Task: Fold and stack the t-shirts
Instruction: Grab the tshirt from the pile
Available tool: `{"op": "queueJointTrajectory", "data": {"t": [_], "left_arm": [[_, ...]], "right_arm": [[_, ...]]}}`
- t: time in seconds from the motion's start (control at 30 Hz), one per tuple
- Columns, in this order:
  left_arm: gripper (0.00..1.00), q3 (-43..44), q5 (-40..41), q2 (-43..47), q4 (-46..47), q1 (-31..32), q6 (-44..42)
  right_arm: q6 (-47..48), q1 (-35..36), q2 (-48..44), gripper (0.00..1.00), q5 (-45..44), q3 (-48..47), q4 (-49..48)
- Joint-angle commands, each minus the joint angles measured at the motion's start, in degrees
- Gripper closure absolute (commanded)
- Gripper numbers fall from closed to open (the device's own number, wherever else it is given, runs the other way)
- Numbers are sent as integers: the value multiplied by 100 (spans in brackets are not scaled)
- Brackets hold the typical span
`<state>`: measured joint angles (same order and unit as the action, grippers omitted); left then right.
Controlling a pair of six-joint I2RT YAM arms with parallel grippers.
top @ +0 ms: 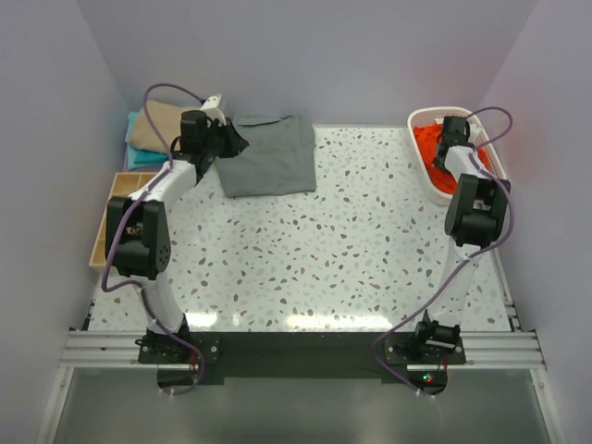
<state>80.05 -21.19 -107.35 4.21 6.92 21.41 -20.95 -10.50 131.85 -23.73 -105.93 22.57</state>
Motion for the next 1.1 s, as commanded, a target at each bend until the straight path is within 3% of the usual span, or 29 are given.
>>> {"op": "queueJointTrajectory", "data": {"t": [0.0, 0.2, 0.5, 0.63, 0.9, 1.07], "left_arm": [[87, 309, -157, -23, 71, 55, -102], [99, 380, -236, -111, 63, 134, -93], [100, 459, -386, -190, 1, 205, -93], [100, 450, -438, -181, 45, 249, -58], [100, 494, -483, -225, 71, 416, -14], [100, 477, -404, -208, 28, 486, 21]], "right_arm": [[82, 22, -1107, 100, 114, 616, -1016], [48, 31, -1890, 100, 491, 1767, -2229], [-962, 39, -3296, 100, 2265, 3525, -4242], [-1060, 145, -3894, 100, 2355, 3930, -4550], [-877, 443, -5141, 100, 3118, 3844, -4481], [-359, 1004, -5486, 100, 4338, 2737, -3577]]}}
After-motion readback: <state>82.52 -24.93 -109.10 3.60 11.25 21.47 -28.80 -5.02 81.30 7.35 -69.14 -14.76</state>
